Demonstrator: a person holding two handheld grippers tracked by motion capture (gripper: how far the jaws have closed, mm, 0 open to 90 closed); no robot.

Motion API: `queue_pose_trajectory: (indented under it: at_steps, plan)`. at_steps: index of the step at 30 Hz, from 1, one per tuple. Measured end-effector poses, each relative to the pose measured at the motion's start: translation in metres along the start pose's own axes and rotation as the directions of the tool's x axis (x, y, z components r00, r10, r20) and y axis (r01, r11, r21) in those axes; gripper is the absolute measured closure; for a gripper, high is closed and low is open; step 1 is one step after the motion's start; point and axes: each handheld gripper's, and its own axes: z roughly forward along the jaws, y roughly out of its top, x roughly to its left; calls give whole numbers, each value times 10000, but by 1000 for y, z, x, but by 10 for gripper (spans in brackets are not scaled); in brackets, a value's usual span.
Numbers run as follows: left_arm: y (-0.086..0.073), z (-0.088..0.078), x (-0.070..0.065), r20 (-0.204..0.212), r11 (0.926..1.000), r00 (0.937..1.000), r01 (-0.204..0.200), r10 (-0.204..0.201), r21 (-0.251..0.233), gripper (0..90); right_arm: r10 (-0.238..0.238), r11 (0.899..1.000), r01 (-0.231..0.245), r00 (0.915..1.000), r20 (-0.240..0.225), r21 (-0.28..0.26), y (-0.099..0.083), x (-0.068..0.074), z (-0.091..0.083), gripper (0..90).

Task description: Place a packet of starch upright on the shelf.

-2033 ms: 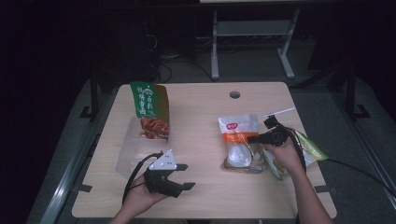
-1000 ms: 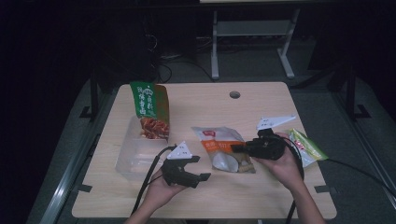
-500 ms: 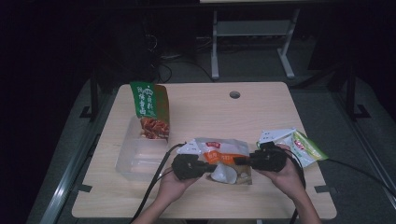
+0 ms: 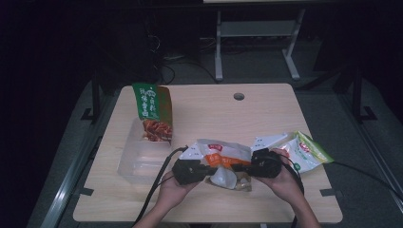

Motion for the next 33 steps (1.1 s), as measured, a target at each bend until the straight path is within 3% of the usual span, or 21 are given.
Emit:
queue_pose_trajectory:
  at_steps: [3, 6, 10, 12, 17, 26, 28, 33]
  plan:
    - [-3, -4, -2, -92, 9999, 9999, 97, -96, 139, 717, 260, 9996, -261, 9996, -71, -86, 0, 1, 0, 900]
    - [-5, -13, -8, -430, 9997, 9989, -191, 198, 161, 630, 302, 9992, -305, 9995, -124, -254, 2, 2, -3, 900]
    - [-10, -26, -15, -705, 9989, 9965, -450, 458, 137, 560, 221, 9983, -214, 9997, 130, -536, 9, 7, -10, 900]
    - [-13, -30, -19, -768, 9985, 9956, -540, 538, 3, 469, 185, 9982, -172, 9996, 214, -567, 14, 9, -13, 900]
    - [-23, -37, -30, -622, 9940, 9923, -1055, 1071, 282, 428, 326, 9974, -297, 9985, 436, -662, 33, 5, -15, 900]
    - [-40, -47, -29, -354, 9964, 9958, -840, 843, 94, 390, 118, 9964, -92, 9994, 312, -839, 72, 7, -8, 900]
    - [-43, -50, -29, -346, 9958, 9953, -900, 904, 137, 388, 57, 9959, -49, 10000, 82, -903, 88, 9, 0, 900]
    - [-47, -52, -29, -268, 9962, 9958, -868, 870, 80, 384, -1, 9953, -23, 9997, -247, -967, 108, 11, 11, 900]
